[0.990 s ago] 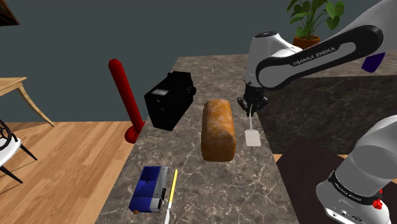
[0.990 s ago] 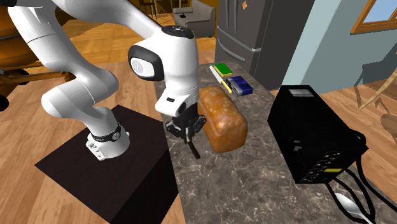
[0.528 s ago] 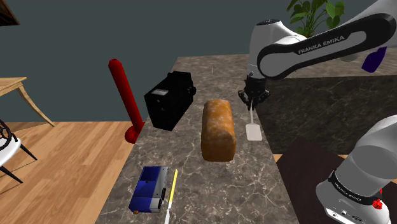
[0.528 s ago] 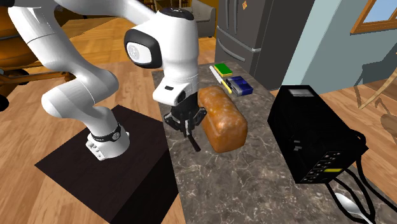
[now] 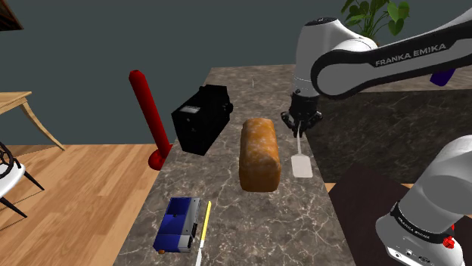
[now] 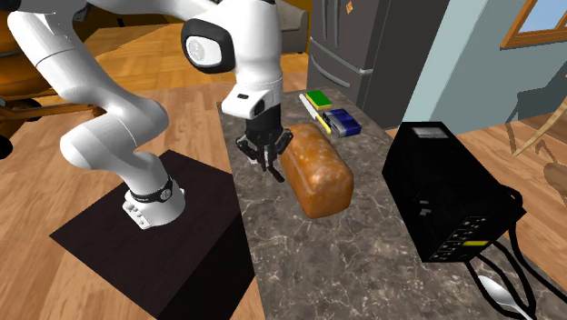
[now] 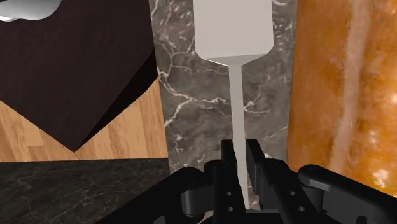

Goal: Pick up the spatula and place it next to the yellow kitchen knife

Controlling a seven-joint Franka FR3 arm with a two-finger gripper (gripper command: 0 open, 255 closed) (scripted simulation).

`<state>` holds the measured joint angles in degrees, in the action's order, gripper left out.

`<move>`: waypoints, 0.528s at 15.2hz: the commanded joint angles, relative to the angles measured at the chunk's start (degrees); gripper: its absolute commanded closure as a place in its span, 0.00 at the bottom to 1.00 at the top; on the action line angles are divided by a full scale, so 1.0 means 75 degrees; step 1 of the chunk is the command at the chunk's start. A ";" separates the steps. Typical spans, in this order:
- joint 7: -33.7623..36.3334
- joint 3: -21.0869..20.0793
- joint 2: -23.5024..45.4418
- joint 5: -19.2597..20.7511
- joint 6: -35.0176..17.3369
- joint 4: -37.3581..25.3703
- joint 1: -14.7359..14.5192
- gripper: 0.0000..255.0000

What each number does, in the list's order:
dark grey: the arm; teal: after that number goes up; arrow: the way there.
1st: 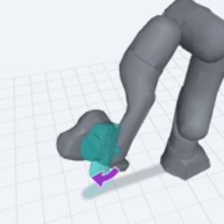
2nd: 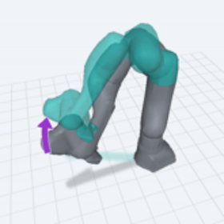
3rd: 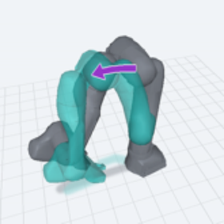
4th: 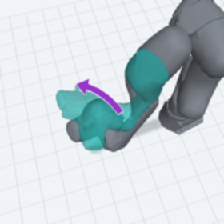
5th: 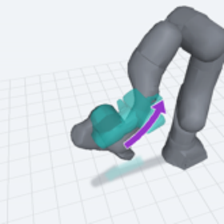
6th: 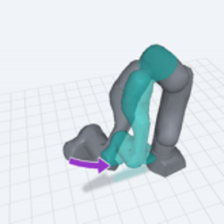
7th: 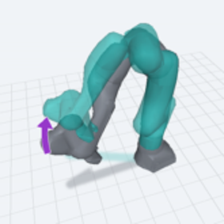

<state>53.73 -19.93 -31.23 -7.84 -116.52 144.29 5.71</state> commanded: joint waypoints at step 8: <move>0.1551 -0.1191 -0.0845 -0.0923 0.0434 0.0313 -0.1006 1.00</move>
<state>63.84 -27.65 -37.62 -14.07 -113.44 146.97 -1.17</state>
